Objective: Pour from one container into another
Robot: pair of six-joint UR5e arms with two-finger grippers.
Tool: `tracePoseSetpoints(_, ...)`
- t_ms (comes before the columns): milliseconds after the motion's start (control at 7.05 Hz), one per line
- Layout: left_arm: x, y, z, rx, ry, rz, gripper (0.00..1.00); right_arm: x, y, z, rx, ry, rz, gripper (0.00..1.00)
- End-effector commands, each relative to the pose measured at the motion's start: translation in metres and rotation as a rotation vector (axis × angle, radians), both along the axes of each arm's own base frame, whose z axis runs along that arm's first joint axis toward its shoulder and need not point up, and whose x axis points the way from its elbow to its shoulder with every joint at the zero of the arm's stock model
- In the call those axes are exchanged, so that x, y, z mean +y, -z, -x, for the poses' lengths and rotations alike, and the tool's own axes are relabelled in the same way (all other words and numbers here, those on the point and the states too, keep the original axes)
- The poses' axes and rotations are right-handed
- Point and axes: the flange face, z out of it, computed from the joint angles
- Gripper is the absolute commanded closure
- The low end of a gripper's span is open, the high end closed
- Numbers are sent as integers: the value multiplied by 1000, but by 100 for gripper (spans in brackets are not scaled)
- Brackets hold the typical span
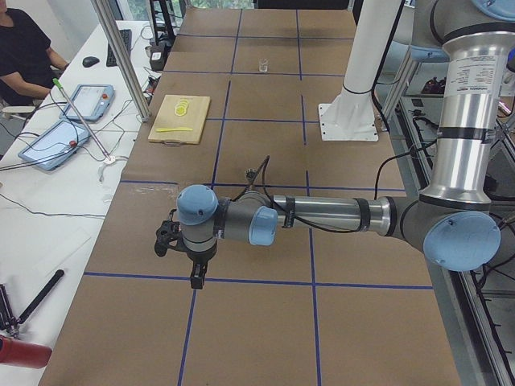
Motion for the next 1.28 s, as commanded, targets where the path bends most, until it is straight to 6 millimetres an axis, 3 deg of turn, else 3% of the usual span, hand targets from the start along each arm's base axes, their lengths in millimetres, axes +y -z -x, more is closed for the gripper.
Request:
tracePoseSetpoints(0,0,2,0,0,1,-3,0,1,0,0,-6,-9,58,0)
tracePoseSetpoints(142,0,2,0,0,1,-3,0,3,8,0,-4,-8,71,0)
tracePoseSetpoints(1135,-1,2,-1,2,-1,-3,0,5,6,1,4,3,57,0)
